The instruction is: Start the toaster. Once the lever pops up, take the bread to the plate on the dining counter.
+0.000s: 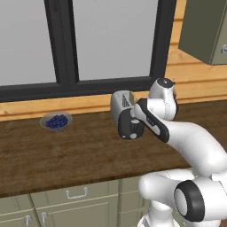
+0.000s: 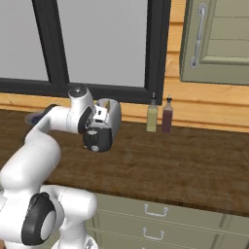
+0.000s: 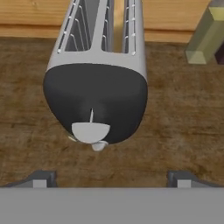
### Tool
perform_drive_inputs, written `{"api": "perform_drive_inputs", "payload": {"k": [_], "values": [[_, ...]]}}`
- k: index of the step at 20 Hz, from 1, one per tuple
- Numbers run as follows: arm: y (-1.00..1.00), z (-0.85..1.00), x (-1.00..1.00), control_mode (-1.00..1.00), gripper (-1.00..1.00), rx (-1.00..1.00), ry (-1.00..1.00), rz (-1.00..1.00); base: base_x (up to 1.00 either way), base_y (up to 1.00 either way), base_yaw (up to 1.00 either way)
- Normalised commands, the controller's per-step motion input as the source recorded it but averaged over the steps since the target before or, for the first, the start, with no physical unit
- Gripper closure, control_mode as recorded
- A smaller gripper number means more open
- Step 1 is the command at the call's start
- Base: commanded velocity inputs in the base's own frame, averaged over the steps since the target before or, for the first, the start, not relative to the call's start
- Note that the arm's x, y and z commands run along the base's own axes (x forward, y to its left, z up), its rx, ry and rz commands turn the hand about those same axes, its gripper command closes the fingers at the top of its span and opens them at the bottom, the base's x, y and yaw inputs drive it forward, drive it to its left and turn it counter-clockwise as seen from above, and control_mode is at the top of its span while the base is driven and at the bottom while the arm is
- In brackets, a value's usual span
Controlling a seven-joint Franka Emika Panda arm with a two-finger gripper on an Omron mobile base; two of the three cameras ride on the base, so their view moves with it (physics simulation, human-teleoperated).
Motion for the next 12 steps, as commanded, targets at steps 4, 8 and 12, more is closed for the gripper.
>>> {"api": "perform_drive_inputs", "payload": {"k": [4, 8, 12], "values": [[0.00, -0.34, 0.10, -1.00, -1.00, 0.00, 0.00, 0.00, 0.00, 0.00, 0.00], [0.00, -0.29, 0.06, -1.00, -1.00, 0.00, 0.00, 0.00, 0.00, 0.00, 0.00], [0.00, -0.04, 0.18, -1.00, -1.00, 0.00, 0.00, 0.00, 0.00, 0.00, 0.00]]}}
